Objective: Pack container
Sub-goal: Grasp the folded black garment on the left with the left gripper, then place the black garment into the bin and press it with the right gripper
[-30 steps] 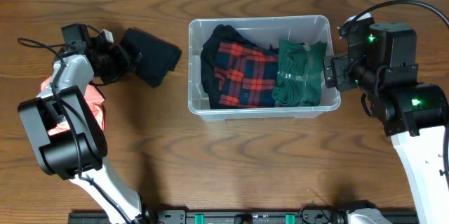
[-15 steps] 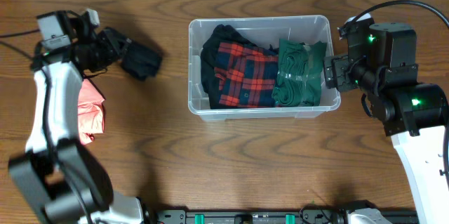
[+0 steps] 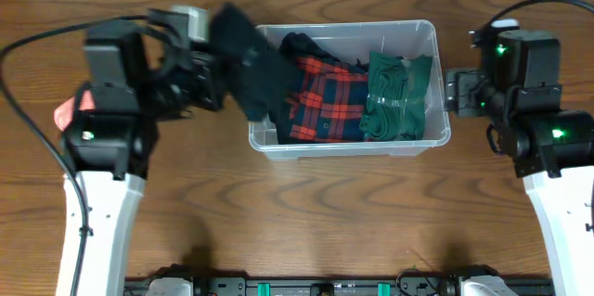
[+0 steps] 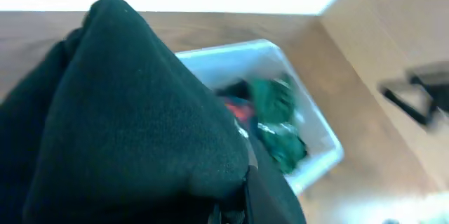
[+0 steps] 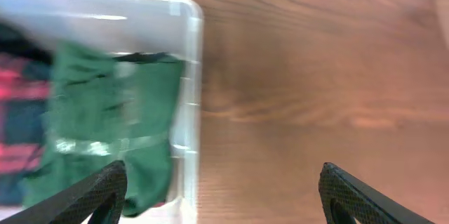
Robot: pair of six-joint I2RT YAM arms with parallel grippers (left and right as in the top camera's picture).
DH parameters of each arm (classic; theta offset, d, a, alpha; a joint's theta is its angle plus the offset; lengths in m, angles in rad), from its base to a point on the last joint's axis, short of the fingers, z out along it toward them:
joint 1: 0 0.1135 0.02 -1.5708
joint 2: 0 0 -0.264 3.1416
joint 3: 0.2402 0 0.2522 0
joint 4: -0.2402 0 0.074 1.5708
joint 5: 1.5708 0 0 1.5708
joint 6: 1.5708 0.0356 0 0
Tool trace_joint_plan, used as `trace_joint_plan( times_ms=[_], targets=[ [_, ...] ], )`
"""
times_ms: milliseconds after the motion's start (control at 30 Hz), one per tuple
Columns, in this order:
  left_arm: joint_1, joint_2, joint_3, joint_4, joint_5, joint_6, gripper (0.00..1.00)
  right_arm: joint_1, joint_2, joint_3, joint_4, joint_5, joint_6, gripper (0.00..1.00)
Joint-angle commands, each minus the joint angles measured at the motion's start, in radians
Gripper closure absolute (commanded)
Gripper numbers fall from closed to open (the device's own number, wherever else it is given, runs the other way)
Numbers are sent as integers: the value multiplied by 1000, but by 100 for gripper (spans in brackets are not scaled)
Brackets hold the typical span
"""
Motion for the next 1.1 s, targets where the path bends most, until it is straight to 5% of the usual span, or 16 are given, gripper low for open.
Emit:
trace_joint_plan(
  times_ms=[0, 200, 467, 500, 567, 600, 767, 933, 1067],
  targets=[
    [-105, 35, 6, 6, 24, 122, 94, -33, -2, 0, -6, 47, 72, 14],
    [-264, 187, 6, 78, 25, 205, 94, -40, -2, 0, -6, 47, 72, 14],
    [-319, 402, 6, 134, 24, 270, 94, -39, -2, 0, -5, -5, 71, 15],
    [-310, 415, 6, 132, 19, 265, 85, -38, -2, 0, -2, -33, 59, 15],
    [-282, 417, 6, 126, -28, 215, 31, -37, -2, 0, 11, -112, 8, 16],
    [-260, 408, 6, 122, -66, 171, 23, -32, -2, 0, 22, -158, -22, 17],
    [-116, 312, 6, 77, -150, 71, 10, 44, -2, 0, 82, -369, -196, 22],
    [46, 186, 6, 4, -259, -39, 8, 198, 26, 0, 185, -422, -273, 39],
    [157, 120, 6, -78, -324, -94, 8, 315, 110, 0, 296, -421, -278, 42]
  ],
)
